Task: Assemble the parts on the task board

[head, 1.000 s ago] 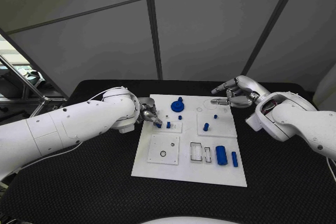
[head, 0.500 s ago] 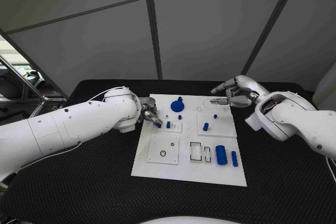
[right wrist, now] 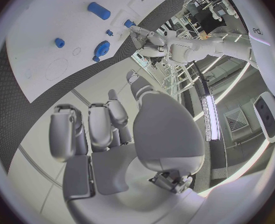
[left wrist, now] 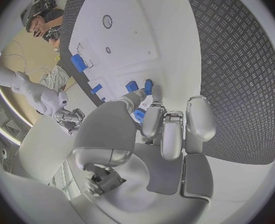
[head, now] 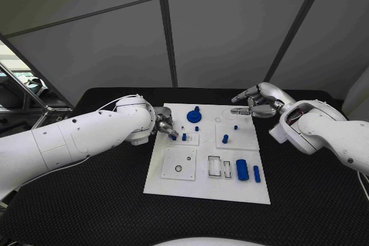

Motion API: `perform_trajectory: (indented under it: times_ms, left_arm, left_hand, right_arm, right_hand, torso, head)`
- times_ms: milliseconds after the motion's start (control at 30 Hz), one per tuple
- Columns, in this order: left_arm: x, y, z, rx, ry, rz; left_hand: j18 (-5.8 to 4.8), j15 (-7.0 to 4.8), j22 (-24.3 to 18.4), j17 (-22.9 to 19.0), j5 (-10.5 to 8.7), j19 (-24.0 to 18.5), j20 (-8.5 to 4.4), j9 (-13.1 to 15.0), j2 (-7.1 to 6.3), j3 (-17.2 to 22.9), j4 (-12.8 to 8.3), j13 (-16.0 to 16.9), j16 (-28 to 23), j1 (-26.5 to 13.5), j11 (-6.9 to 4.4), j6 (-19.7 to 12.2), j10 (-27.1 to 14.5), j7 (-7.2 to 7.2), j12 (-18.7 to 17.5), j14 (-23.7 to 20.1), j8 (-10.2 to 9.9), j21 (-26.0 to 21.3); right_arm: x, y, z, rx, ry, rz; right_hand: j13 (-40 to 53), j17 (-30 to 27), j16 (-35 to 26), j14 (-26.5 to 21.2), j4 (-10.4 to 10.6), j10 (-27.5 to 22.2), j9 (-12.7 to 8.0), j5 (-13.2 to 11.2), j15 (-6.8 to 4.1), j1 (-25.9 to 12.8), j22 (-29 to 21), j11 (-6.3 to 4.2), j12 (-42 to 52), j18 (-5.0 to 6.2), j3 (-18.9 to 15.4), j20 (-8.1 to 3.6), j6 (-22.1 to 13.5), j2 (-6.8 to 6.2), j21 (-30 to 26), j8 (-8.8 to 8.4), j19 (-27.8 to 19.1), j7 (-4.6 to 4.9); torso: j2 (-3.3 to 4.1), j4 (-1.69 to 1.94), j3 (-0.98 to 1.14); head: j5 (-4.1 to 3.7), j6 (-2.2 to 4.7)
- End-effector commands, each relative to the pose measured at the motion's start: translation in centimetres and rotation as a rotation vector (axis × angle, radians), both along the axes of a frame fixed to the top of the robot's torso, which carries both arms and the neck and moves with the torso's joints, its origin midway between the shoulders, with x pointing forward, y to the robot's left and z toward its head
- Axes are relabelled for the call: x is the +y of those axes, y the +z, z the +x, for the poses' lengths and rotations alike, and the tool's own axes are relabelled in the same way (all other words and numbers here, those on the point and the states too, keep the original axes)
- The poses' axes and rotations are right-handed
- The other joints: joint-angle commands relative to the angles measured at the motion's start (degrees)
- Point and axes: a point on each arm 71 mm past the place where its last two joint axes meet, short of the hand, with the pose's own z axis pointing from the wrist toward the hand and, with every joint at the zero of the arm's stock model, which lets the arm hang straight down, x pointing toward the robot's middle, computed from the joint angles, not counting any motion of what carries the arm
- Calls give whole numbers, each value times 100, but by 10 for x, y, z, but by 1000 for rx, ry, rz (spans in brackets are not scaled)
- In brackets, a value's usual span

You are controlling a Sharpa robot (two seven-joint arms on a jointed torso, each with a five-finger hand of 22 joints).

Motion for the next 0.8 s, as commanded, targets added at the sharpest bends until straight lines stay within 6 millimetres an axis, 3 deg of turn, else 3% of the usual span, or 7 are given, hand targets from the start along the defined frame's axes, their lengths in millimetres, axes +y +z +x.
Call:
perform_trajectory:
  times_ms: [33, 100, 133, 167, 300, 800]
  left_arm:
    - [-1, -9, -3, 38, -2, 37]
    - [-1, -9, -2, 36, 2, 37]
    - [-1, -9, -2, 34, 5, 36]
    - [-1, -9, -2, 33, 6, 36]
    - [-2, -9, -1, 31, 13, 37]
    - [1, -10, 2, 30, 34, 45]
  left_hand:
    - [-232, -60, 24, 1472, -54, 39, -26, 56, -7, 402, -339, 963, 44, -99, -51, 113, 183, -70, 45, 596, 39, 29]
    - [-238, -73, 45, 1480, -160, 56, -36, 105, -8, 363, -237, 972, 53, -167, -66, 128, 194, -92, 71, 599, 64, 41]
    - [-241, -84, 56, 1483, -473, 66, -44, 142, -6, 316, -155, 978, 55, -216, -81, 141, 201, -117, 86, 600, 83, 46]
    - [-242, -86, 65, 1488, -590, 72, -52, 159, -10, 284, -102, 981, 60, -253, -84, 151, 204, -113, 96, 601, 92, 51]
    - [-249, -110, 99, 1499, -873, 101, -76, 248, -54, 164, 116, 998, 71, -327, -104, 169, 215, -138, 134, 604, 119, 66]
    - [-266, -140, 178, 1507, -1021, 157, -108, 394, -232, -98, 533, 1025, 80, -422, -121, 236, 237, -161, 202, 607, 161, 106]
  right_arm:
    - [1, 2, 0, -5, 12, 5]
    - [1, 2, 0, -5, 12, 5]
    - [1, 2, 0, -5, 12, 5]
    - [1, 2, 0, -5, 12, 5]
    - [1, 2, 0, -6, 11, 5]
    - [1, 2, 0, -7, 10, 6]
  right_hand:
    - [-3, -1, -25, 111, 2, 34, 7, 35, -32, -52, 208, 7, 28, 85, 0, -13, 38, 8, -33, -17, 19, -9]
    - [-3, -1, -25, 111, 2, 34, 7, 35, -32, -52, 208, 7, 28, 85, 0, -13, 38, 8, -33, -17, 19, -9]
    - [-3, -1, -25, 111, 2, 34, 7, 35, -32, -52, 208, 7, 28, 85, 0, -13, 38, 8, -33, -17, 19, -9]
    - [-3, -1, -25, 111, 2, 34, 7, 35, -32, -52, 208, 7, 28, 85, 0, -13, 38, 8, -33, -17, 19, -9]
    - [-3, -1, -25, 111, 2, 34, 7, 35, -32, -52, 208, 7, 28, 85, 0, -13, 38, 8, -33, -17, 19, -9]
    - [-12, -4, -33, 111, 5, 30, 9, 34, -33, -69, 191, 6, 23, 89, -2, -14, 40, 12, -48, -18, 14, -10]
  torso:
    - [1, 5, 0]
    - [2, 3, 0]
    - [3, 3, 0]
    - [3, 2, 0]
    - [2, -1, -2]
    - [-1, 6, -2]
  head:
    - [-2, 0]
    - [-3, -4]
    - [-3, -5]
    - [-3, -6]
    - [-5, -13]
    - [-12, -23]
